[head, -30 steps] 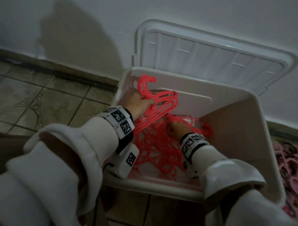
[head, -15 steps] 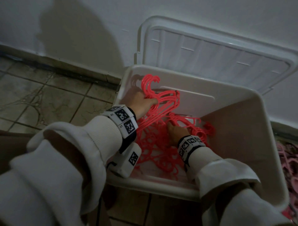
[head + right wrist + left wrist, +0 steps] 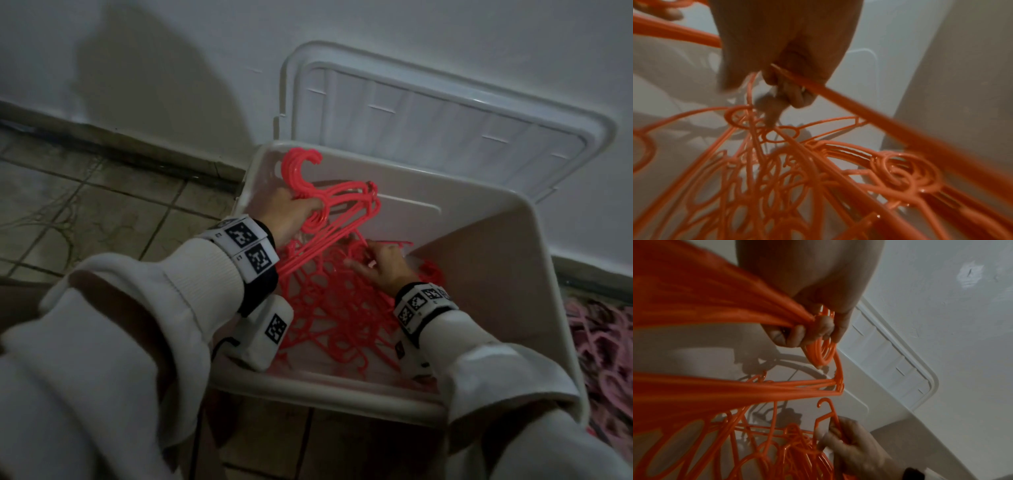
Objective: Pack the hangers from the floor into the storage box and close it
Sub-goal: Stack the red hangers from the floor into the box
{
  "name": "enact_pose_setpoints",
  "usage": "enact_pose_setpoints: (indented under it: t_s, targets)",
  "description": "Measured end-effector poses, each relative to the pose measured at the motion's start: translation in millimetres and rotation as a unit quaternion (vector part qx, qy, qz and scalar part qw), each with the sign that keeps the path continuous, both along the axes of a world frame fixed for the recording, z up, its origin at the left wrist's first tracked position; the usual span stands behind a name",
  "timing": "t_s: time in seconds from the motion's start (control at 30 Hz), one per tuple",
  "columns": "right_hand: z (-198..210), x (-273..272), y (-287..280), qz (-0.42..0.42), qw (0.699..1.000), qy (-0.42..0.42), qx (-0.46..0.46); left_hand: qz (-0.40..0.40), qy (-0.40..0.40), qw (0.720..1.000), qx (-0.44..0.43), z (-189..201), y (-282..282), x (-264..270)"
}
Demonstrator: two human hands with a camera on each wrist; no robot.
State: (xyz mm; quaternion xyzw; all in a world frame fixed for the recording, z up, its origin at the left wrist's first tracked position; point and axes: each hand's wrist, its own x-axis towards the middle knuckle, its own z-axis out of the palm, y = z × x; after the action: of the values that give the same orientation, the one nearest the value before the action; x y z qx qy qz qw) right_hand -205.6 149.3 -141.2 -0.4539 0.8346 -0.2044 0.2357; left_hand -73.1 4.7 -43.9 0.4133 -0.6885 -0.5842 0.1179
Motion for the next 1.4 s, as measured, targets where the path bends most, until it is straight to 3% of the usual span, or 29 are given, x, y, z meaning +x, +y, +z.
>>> enact_pose_setpoints:
  t_s: [0.13,0.23,0.5,0.7,0.93,1.07,1.23,1.4]
  targets:
    - [-15,-6,-2,-0.123,0.984,-0.126,-0.003,-0.009,-0.013,1.000,-0.018,1,1,3]
    - [-21,-8,-3,-0.168,0.973,-0.159,0.005,-0.009,-0.007,1.000,-0.012,1,2,4]
    - [-25,-9,-5,-0.226,0.969,-0.096,0.035,-0.023,-0.019,0.998,-0.048,-4,-1,3]
    - [-20,-13,-3,-0.219,0.971,-0.095,0.004,-0.025,-0.011,0.998,-0.058,-6,-4,2]
    - [-1,-29,20,-0.293,0.953,-0.056,-0.052,-0.026,-0.003,0.999,-0.047,-6,-1,-1]
    - [17,-40,36,-0.291,0.938,-0.135,-0.133,-0.038,-0.008,0.999,-0.036,-7,0,-4]
    - [45,-60,57,-0.281,0.921,-0.131,-0.234,-0.061,0.007,0.998,-0.007,-5,1,-3]
    - [61,-54,57,-0.168,0.969,-0.028,-0.181,-0.093,0.009,0.996,-0.009,-2,6,4]
